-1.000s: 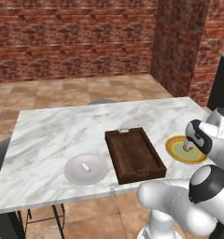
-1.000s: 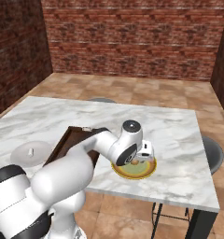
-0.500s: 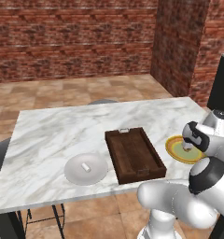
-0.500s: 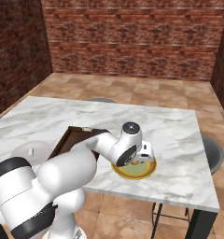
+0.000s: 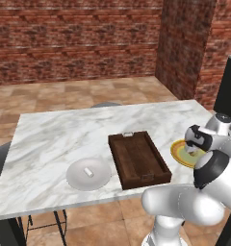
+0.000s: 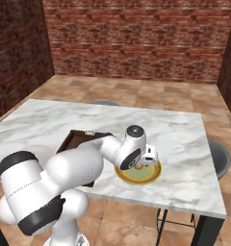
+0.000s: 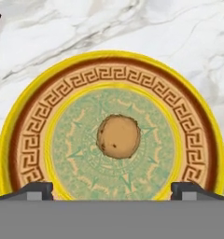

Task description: Move the dessert items from the plates to the tray.

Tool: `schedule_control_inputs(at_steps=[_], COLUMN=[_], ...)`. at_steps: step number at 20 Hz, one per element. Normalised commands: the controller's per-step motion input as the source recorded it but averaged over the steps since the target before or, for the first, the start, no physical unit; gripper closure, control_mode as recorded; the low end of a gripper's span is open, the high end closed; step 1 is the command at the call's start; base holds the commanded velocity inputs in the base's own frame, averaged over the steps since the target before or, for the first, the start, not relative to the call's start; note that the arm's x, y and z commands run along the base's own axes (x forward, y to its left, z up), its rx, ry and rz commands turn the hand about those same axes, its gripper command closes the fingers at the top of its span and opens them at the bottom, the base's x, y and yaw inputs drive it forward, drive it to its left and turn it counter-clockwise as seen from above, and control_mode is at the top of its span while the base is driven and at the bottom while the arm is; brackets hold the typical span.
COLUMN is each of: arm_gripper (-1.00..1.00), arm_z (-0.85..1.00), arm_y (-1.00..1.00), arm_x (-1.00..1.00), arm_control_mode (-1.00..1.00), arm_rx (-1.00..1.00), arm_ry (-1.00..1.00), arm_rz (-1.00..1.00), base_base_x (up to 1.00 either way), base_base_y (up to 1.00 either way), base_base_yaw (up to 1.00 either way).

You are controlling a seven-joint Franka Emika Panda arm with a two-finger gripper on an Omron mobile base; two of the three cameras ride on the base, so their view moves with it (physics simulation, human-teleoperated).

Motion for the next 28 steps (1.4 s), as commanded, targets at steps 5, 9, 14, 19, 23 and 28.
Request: schedule_control_inputs(at_steps=[5, 9, 14, 19, 23, 28], arm_gripper=[-1.00, -1.00, -1.00, -1.00, -1.00, -1.00], arm_z=[-0.12, -0.13, -0.11, -0.09, -0.09, -0.09], arm_y=[0.00, 0.00, -0.02, -0.05, -0.08, -0.09], arm_x=[0.12, 0.13, 0.13, 0.13, 0.13, 0.08], arm_control_mode=[-1.00, -1.00, -1.00, -1.00, -1.00, -1.00], arm_rx=[0.00, 0.00, 0.00, 0.00, 0.00, 0.00], arm_ry=[0.00, 0.00, 0.00, 0.00, 0.00, 0.00], arm_rz=[0.00, 0.00, 0.00, 0.00, 0.00, 0.00], base_base_x=[0.00, 0.00, 0.00, 0.00, 0.00, 0.00], base_base_y=[0.00, 0.00, 0.00, 0.00, 0.00, 0.00], base_base_yaw=[0.00, 0.00, 0.00, 0.00, 0.00, 0.00])
